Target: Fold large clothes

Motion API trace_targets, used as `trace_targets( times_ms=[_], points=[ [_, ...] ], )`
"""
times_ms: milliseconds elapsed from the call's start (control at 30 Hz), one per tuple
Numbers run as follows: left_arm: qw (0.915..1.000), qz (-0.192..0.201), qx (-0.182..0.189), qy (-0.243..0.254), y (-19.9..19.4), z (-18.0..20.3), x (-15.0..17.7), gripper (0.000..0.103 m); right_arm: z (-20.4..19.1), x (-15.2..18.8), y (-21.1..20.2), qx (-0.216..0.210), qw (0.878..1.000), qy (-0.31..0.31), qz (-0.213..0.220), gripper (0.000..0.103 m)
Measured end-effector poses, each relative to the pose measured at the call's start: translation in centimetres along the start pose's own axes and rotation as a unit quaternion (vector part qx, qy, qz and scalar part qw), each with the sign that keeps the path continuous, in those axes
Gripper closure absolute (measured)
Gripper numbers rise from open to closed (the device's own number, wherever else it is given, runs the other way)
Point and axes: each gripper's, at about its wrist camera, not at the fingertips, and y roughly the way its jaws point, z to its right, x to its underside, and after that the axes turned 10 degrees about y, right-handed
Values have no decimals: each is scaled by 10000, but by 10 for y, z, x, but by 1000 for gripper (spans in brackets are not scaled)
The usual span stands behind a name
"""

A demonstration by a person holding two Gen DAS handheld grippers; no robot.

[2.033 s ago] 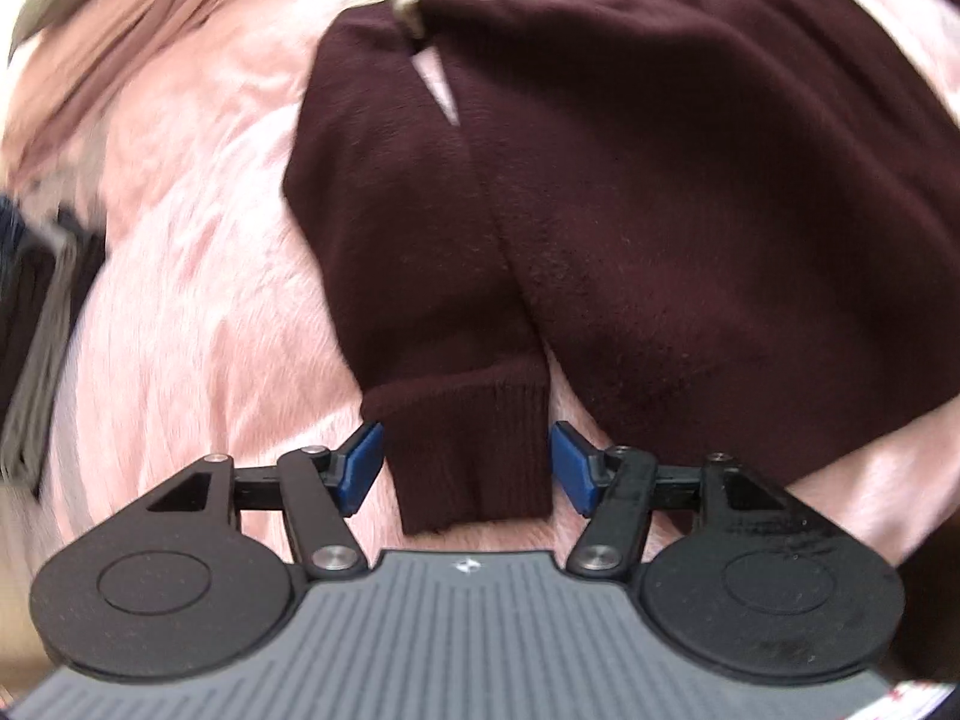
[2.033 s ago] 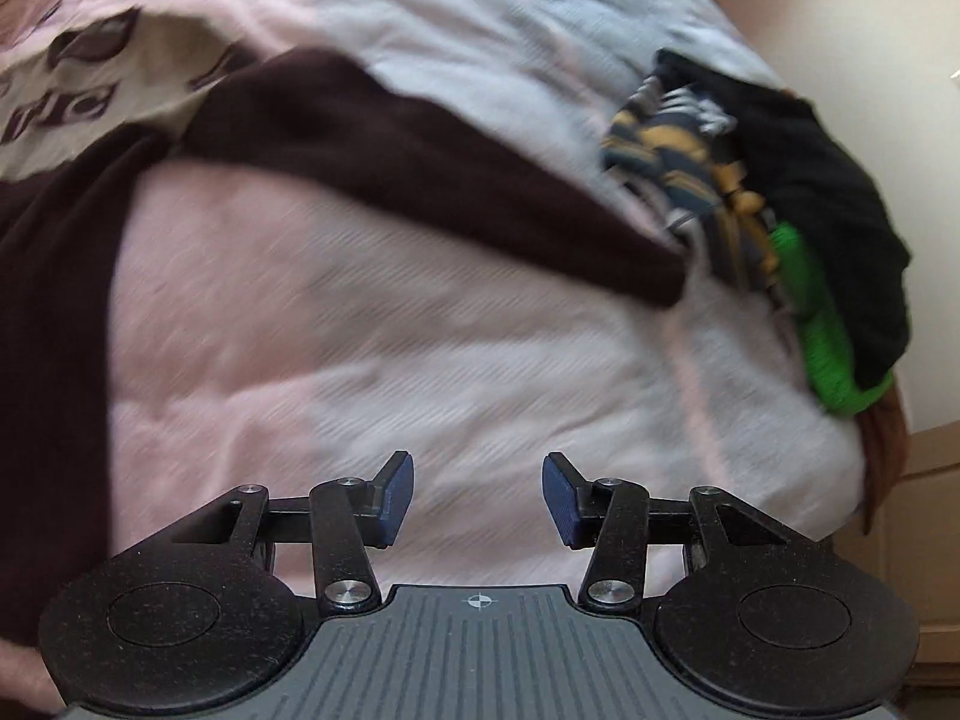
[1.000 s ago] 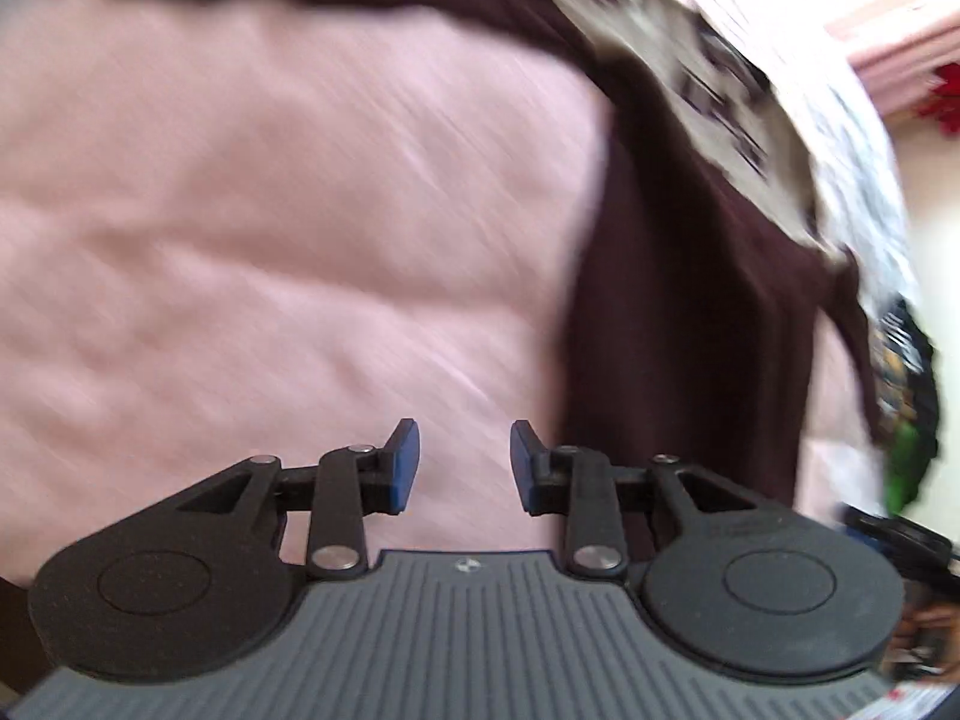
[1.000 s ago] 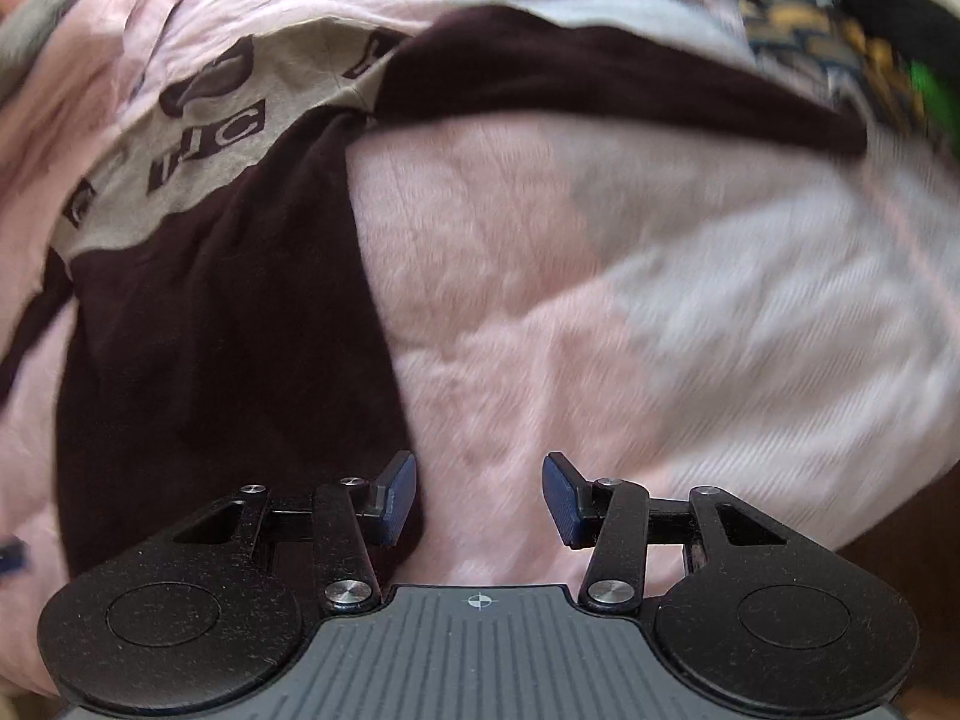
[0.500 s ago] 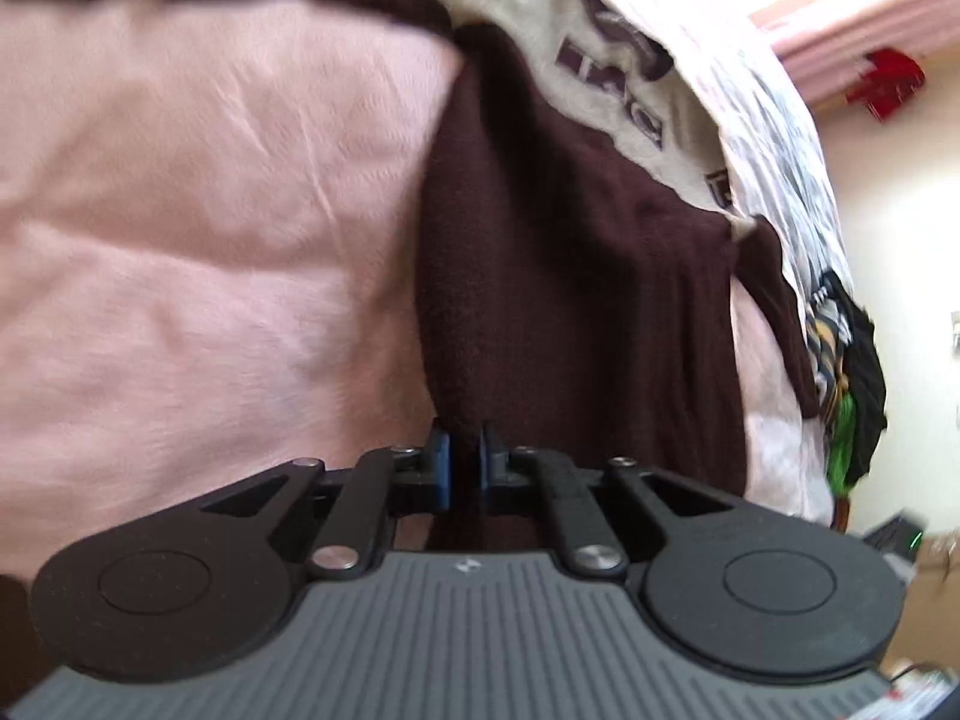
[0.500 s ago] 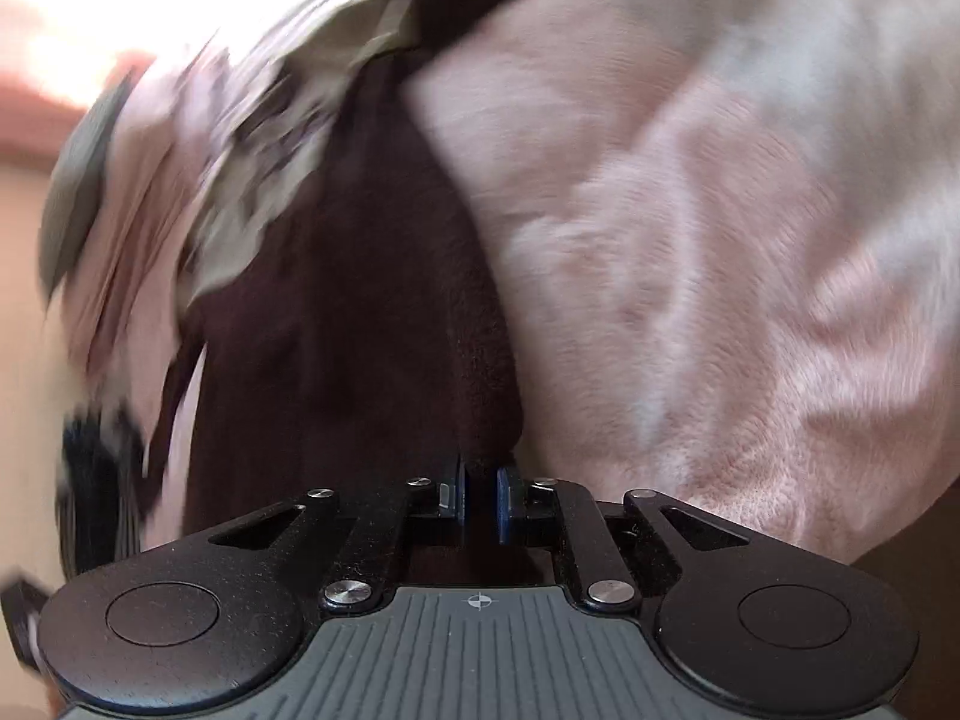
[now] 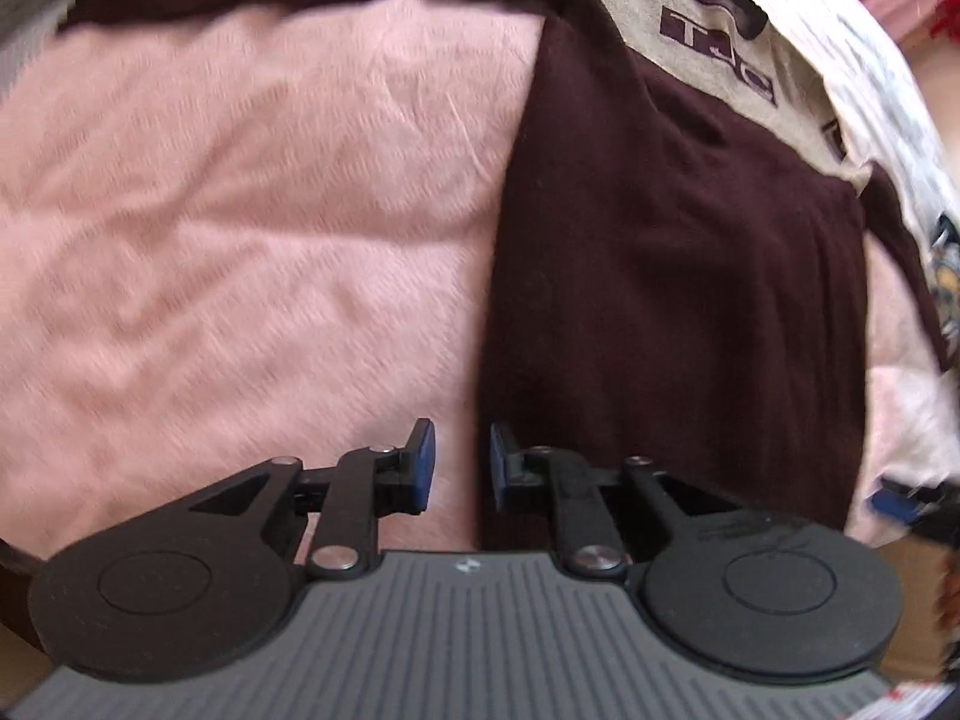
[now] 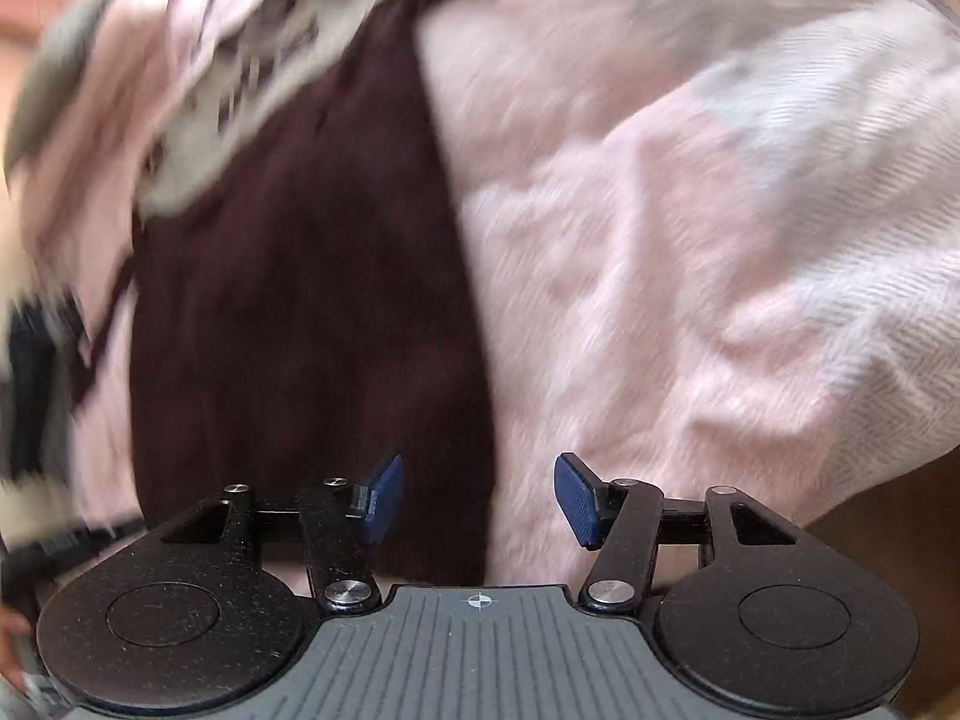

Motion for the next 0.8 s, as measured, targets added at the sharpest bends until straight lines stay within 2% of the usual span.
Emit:
trace_targets(
  times_ms=[133,233,300,367,400,467,567,633,700,800],
  points=[
    [9967,305,-293,687,-1,15,-14,89,5,-16,-3,-206,9971,147,718,50],
    [9939,461,-227,975,11,35,-29,89,-20,-15,3,-229,9909,-503,1230,53],
    [9931,380,-163,1094,21,48,-32,89,-36,-13,17,-42,9886,-1045,1083,57],
    [9928,119,-227,1168,34,56,-27,87,-49,-4,39,378,9869,-1435,631,58],
    [9927,32,-263,1176,38,56,-22,87,-47,1,49,633,9851,-1568,319,58],
    [9926,-115,-267,1181,37,56,-13,86,-41,17,53,947,9821,-1623,98,58],
    [9929,-362,-166,1122,26,51,-9,86,-24,21,35,879,9908,-1028,-30,58],
    [9936,-471,-111,1023,20,47,-16,86,-9,9,12,768,9961,-389,204,58],
    [9942,-377,-116,999,14,45,-29,86,11,-13,-20,587,9930,306,977,58],
    [9956,-114,-343,864,2,50,-54,86,53,-59,-62,199,9703,1366,1986,58]
  ],
)
